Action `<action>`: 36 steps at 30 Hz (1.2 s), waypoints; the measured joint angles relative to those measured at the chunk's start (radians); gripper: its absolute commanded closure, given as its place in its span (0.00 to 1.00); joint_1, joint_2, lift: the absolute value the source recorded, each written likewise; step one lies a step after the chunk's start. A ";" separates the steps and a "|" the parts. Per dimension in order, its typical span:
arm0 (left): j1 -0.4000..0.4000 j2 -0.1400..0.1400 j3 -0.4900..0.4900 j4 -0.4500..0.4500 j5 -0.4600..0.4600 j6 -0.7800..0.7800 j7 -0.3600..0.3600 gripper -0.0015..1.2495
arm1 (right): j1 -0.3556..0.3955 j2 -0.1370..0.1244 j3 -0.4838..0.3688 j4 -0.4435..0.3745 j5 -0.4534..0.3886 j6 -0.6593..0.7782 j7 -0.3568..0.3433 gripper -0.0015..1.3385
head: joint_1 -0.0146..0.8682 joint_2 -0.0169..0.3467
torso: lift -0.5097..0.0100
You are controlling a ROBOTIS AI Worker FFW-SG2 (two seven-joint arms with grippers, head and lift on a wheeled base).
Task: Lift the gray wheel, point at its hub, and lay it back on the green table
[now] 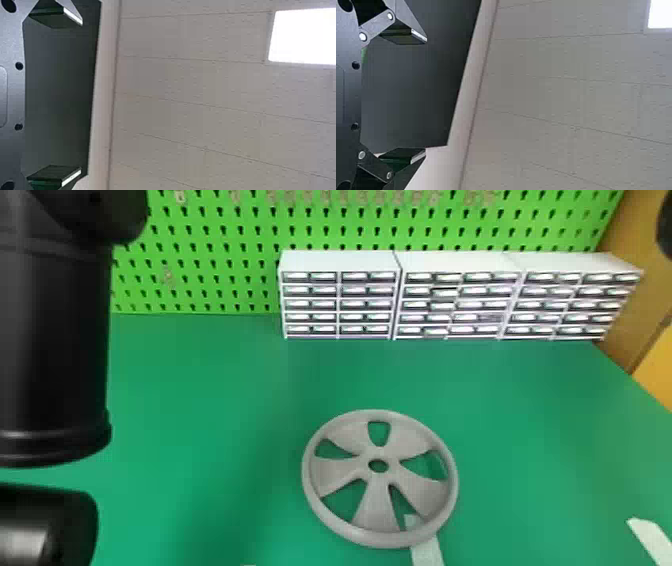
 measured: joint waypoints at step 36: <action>-0.167 0.006 0.004 -0.057 -0.032 0.010 -0.009 0.00 | -0.185 -0.003 0.047 0.008 0.044 -0.066 -0.030 0.21 | 0.80 0.18 | 0.80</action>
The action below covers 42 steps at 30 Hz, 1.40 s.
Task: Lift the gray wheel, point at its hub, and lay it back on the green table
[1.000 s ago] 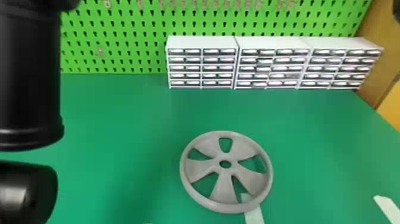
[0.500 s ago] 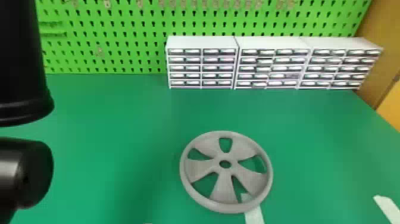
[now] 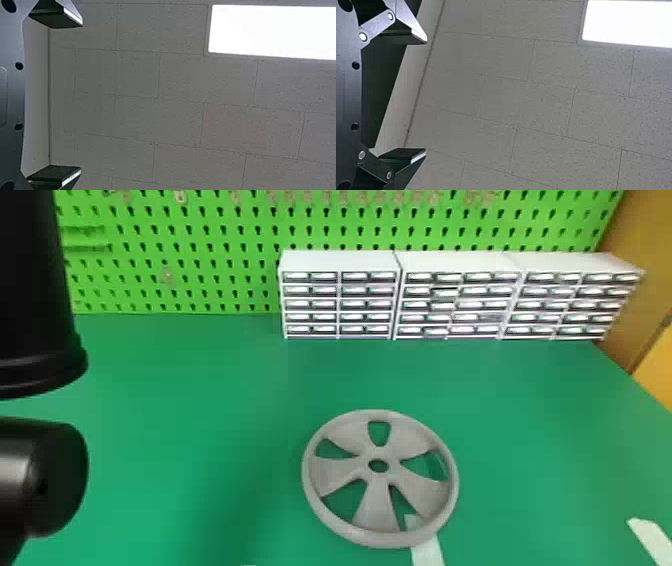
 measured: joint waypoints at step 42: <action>0.013 0.000 0.015 -0.009 0.014 0.014 0.003 0.00 | 0.007 0.008 0.010 -0.005 0.016 -0.010 -0.037 0.22 | 0.80 0.18 | 0.80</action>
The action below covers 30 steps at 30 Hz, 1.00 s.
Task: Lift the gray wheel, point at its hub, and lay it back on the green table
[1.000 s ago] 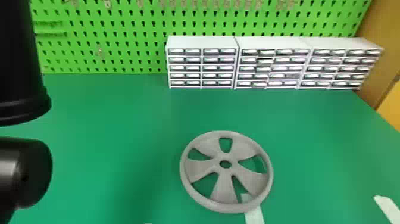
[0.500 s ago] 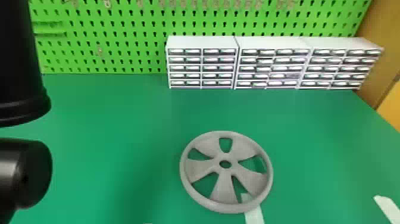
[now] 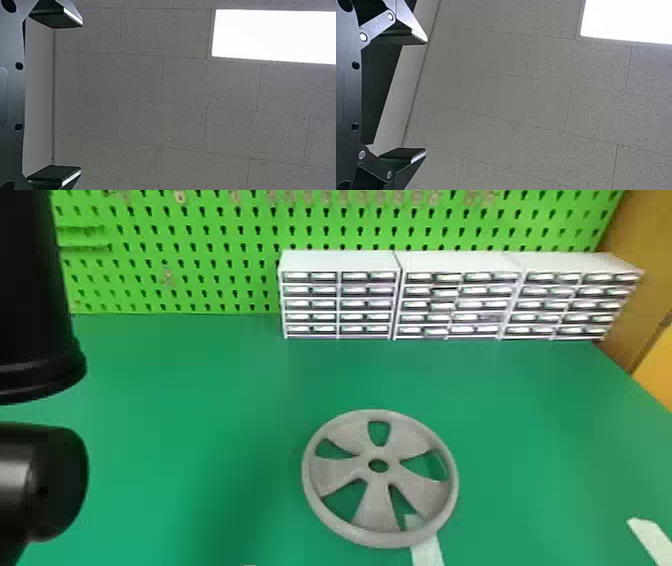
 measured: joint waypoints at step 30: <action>0.012 0.000 0.009 0.000 -0.007 0.012 0.005 0.00 | 0.008 0.000 0.013 0.000 0.017 0.068 -0.003 0.21 | 0.80 0.18 | 0.80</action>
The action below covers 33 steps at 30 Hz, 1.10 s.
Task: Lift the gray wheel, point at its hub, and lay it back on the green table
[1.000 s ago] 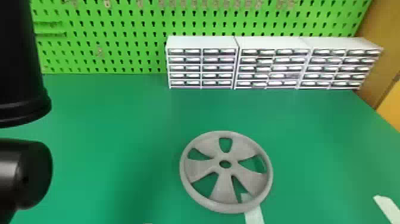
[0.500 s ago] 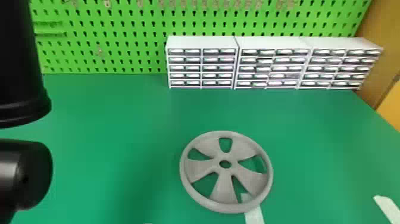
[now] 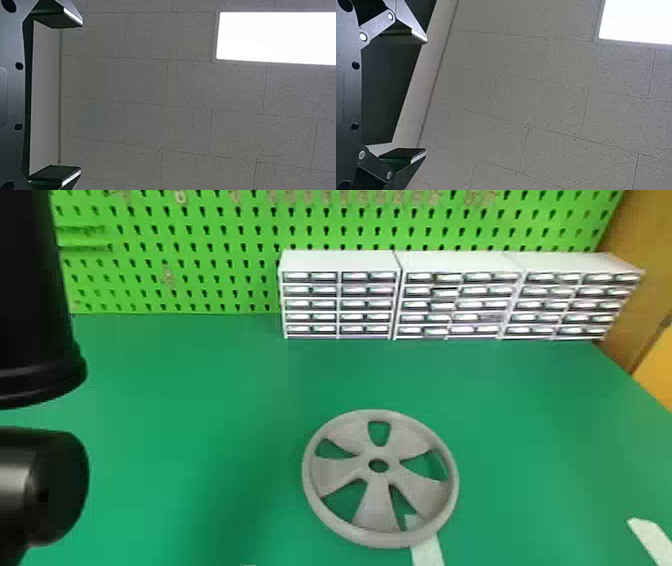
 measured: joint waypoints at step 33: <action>0.212 -0.002 0.023 0.131 -0.010 0.081 0.036 0.00 | 0.217 -0.004 -0.037 0.038 0.003 0.109 -0.012 0.22 | 0.80 0.18 | 0.80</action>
